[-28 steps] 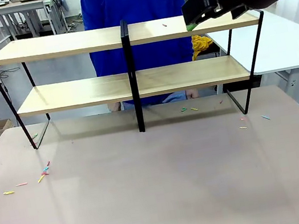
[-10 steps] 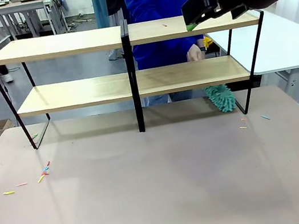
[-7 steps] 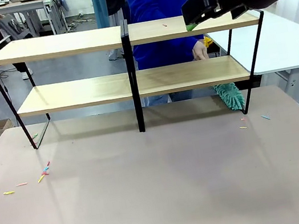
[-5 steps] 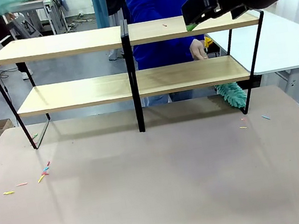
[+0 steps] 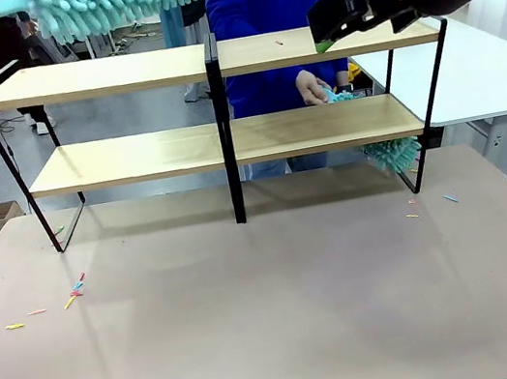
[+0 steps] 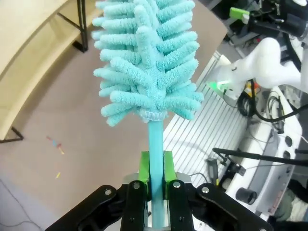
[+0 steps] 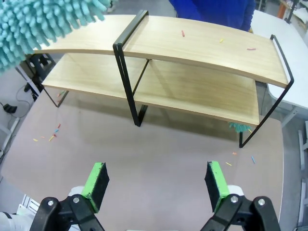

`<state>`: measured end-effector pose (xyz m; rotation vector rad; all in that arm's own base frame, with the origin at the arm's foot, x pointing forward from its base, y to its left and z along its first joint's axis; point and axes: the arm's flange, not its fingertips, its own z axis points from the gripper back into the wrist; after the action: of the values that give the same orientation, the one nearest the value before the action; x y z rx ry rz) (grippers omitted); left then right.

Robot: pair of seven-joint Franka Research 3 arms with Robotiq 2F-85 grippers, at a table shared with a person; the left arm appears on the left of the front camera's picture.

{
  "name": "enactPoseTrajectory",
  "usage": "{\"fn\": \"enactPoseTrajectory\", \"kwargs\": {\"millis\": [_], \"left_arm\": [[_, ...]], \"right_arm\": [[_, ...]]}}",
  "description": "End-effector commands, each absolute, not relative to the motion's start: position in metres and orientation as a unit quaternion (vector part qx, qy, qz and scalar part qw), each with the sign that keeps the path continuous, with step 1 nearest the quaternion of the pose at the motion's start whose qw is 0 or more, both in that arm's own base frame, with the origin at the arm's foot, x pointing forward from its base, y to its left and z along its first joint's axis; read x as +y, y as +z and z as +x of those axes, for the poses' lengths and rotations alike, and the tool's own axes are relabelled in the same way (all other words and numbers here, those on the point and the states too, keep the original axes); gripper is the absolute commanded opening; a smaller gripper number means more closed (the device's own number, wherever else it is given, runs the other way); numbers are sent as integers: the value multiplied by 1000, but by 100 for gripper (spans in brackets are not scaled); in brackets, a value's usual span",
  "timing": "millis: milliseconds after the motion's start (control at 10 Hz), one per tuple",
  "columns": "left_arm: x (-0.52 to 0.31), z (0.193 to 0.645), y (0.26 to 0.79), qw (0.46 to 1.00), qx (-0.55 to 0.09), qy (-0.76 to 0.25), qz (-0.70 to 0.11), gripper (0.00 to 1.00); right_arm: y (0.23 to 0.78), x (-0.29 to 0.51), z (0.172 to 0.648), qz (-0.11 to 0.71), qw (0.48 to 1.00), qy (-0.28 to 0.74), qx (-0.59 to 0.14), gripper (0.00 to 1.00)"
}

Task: Clean the shelves.
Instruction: Clean another randomly selected level of the Shelf with the Duster.

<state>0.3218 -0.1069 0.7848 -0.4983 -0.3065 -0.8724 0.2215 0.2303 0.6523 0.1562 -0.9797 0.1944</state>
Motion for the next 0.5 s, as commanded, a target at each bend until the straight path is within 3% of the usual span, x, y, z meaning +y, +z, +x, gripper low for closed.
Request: {"fn": "enactPoseTrajectory", "kwargs": {"millis": [0,100,400], "left_arm": [[-90,299,787,856,-183,-429,-224,13],[-107,322,785,865,-146,-416,-238,13],[-180,391,797,892,-123,-380,-213,13]], "right_arm": [[653,229,222,76,875,92,-469,100],[653,229,222,76,875,92,-469,100],[653,229,222,76,875,92,-469,100]]}}
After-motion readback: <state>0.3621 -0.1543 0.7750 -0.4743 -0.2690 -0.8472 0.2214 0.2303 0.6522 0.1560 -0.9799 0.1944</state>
